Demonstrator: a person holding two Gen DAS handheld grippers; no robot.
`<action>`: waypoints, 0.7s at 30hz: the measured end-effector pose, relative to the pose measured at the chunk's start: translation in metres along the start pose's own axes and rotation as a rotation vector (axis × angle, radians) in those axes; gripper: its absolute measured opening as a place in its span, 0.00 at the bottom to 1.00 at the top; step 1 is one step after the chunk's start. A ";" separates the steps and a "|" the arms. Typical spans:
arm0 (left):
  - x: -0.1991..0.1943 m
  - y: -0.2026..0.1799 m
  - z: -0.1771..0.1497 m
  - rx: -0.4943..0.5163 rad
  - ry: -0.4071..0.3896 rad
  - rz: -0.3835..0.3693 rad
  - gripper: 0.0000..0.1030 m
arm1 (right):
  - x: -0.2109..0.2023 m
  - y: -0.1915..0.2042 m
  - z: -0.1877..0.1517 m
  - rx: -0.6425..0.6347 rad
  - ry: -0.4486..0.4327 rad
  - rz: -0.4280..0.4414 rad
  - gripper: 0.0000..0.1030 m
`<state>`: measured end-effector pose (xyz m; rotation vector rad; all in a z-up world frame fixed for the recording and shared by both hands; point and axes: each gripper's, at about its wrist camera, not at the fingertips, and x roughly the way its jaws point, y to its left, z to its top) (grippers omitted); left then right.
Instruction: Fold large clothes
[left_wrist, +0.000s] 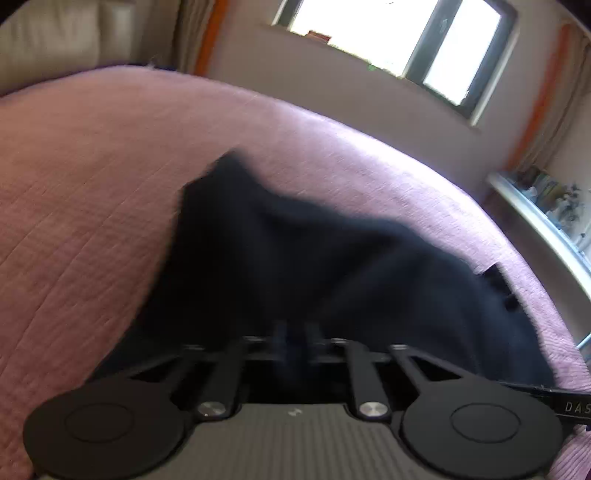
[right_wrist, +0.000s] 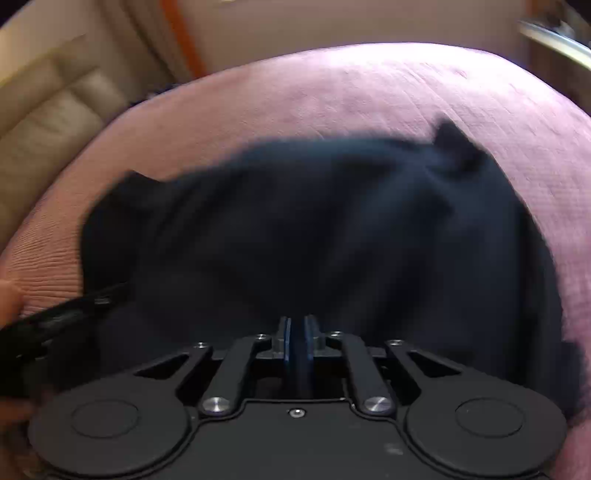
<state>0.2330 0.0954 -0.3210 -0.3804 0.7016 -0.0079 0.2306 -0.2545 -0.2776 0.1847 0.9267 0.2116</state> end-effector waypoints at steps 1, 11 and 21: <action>-0.004 0.012 -0.001 -0.024 0.008 -0.020 0.03 | -0.005 -0.006 -0.006 0.011 -0.010 -0.012 0.00; -0.072 0.076 -0.010 -0.105 0.058 0.177 0.34 | -0.060 -0.023 -0.017 0.069 0.046 -0.148 0.11; -0.111 0.111 -0.027 -0.377 0.134 -0.018 0.65 | -0.046 0.070 -0.001 -0.070 -0.078 -0.044 0.11</action>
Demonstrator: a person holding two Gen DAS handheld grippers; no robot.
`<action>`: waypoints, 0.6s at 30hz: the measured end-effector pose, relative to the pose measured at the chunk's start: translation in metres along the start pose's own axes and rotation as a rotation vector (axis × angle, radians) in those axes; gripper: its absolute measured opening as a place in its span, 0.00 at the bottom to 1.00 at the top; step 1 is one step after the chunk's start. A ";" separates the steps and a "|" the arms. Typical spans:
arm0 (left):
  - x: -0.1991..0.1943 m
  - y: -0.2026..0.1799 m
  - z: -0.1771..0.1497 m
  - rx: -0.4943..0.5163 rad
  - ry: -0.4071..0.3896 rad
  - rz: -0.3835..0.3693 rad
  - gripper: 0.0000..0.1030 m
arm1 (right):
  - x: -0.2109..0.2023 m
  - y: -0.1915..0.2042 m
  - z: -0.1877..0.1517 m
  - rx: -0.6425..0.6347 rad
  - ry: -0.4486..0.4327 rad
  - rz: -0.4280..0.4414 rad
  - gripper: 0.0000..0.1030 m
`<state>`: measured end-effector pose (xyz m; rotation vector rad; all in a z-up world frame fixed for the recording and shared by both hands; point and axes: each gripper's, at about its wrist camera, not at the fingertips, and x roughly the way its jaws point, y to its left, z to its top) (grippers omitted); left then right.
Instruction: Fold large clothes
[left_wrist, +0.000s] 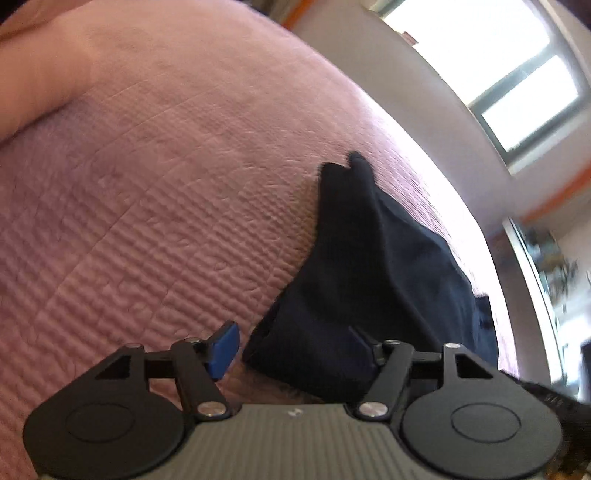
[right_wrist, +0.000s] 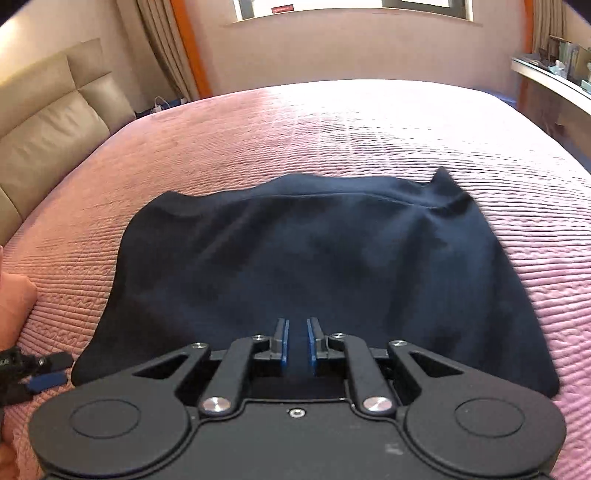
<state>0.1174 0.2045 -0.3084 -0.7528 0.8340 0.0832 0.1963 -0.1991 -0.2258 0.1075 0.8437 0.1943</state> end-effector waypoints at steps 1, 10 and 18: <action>-0.001 0.004 -0.003 -0.060 -0.011 0.042 0.65 | 0.009 0.004 -0.001 0.002 0.002 -0.008 0.11; 0.024 0.016 -0.056 -0.335 -0.080 -0.132 0.67 | 0.041 0.003 -0.024 0.073 0.065 -0.073 0.11; 0.074 -0.005 -0.044 -0.344 -0.181 -0.245 0.69 | 0.027 -0.007 -0.020 0.109 0.033 -0.007 0.13</action>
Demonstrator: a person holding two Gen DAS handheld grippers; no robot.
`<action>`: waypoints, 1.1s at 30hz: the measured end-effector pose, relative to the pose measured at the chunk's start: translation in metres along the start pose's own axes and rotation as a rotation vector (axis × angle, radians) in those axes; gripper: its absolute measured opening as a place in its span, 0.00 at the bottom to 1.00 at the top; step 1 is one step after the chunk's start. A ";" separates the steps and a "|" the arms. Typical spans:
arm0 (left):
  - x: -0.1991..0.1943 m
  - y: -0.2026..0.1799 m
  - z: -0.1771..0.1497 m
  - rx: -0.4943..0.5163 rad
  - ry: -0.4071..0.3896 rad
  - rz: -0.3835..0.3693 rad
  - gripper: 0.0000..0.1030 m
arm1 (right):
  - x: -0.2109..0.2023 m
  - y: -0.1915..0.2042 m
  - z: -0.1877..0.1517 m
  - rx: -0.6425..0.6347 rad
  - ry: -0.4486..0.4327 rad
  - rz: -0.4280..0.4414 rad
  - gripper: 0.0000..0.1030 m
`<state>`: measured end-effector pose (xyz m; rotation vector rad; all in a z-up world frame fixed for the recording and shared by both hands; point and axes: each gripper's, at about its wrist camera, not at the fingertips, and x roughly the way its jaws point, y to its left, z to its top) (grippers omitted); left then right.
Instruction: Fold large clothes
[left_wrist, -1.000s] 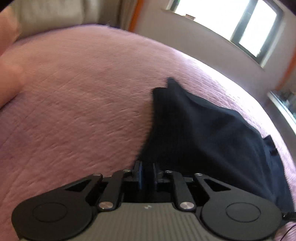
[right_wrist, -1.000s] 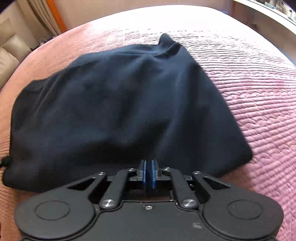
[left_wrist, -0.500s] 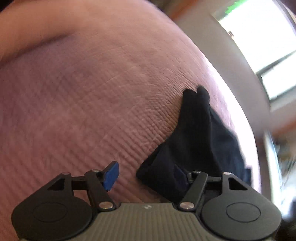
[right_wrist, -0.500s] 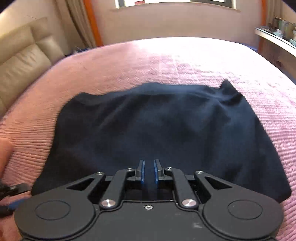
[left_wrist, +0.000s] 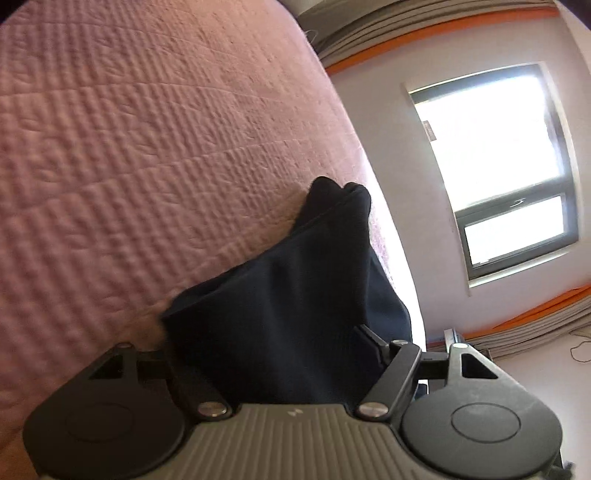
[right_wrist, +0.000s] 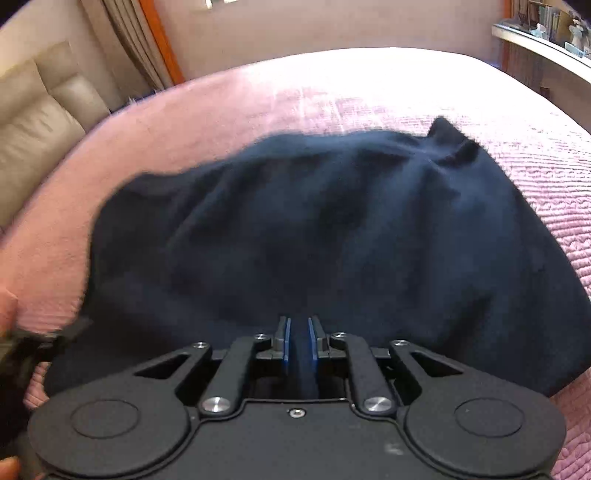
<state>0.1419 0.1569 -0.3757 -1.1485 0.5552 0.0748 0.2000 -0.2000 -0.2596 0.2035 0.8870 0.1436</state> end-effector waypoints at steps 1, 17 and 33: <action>0.005 -0.002 -0.001 0.007 -0.007 -0.006 0.68 | -0.007 0.000 0.001 0.006 -0.016 0.017 0.13; 0.037 -0.081 -0.009 0.298 -0.035 -0.061 0.11 | 0.027 -0.015 -0.023 -0.026 0.003 0.125 0.14; 0.107 -0.267 -0.158 0.759 0.201 -0.365 0.11 | -0.016 -0.178 0.010 0.343 0.006 0.325 0.18</action>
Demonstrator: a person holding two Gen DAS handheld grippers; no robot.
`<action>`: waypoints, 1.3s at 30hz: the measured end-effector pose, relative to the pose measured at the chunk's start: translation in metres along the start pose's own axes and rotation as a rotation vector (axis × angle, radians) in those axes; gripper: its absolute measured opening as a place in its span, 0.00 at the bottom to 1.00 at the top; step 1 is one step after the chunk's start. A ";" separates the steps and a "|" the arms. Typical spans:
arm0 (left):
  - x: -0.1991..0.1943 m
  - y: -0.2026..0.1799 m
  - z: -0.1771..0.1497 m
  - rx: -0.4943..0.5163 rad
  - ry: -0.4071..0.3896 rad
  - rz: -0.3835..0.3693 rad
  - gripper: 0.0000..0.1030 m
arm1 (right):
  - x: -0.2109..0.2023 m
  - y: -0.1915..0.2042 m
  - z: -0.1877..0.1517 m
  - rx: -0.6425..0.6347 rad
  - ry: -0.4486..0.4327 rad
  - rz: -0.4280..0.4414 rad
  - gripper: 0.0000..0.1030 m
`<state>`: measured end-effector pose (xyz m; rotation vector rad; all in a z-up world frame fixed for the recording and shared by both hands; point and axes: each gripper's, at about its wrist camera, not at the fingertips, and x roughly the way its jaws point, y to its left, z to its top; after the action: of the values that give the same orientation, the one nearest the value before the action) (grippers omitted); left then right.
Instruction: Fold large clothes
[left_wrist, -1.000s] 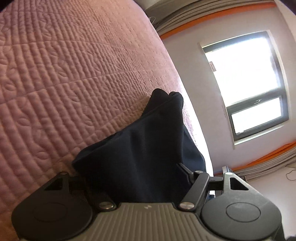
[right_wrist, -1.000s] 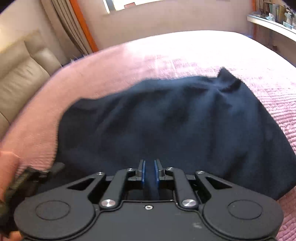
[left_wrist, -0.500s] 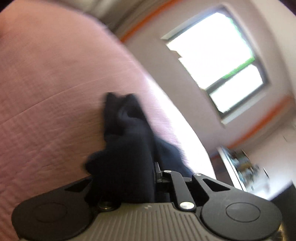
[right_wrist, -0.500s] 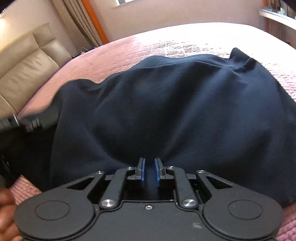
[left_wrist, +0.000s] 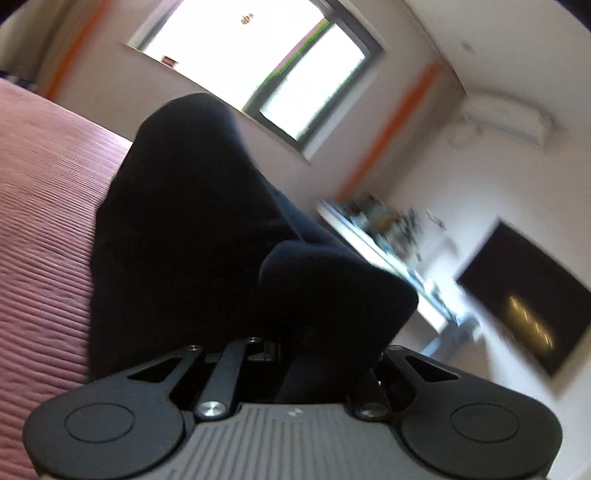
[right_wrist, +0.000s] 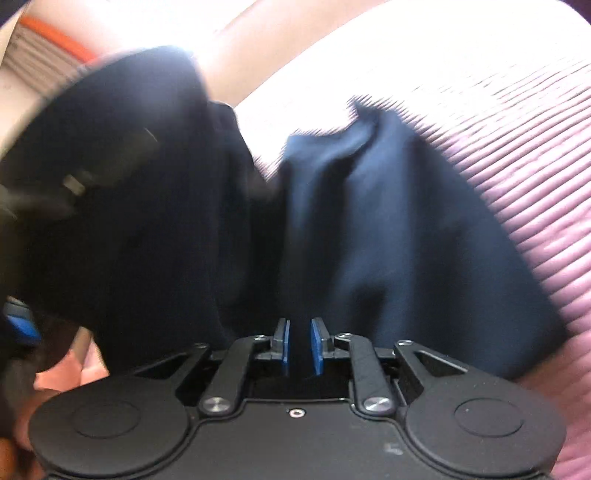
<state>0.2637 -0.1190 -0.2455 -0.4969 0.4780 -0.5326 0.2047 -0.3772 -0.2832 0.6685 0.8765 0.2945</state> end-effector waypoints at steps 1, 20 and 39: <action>0.016 -0.006 -0.005 0.019 0.034 -0.001 0.11 | -0.013 -0.012 0.008 0.006 -0.022 -0.027 0.18; 0.035 -0.052 -0.053 0.156 0.185 0.072 0.45 | -0.031 0.013 0.145 -0.473 -0.108 -0.089 0.31; -0.010 0.017 -0.075 0.143 0.218 0.112 0.44 | 0.154 0.017 0.151 -0.807 -0.009 -0.274 0.22</action>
<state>0.2212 -0.1238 -0.3105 -0.2745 0.6673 -0.5111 0.4183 -0.3507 -0.2973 -0.1975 0.7455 0.3631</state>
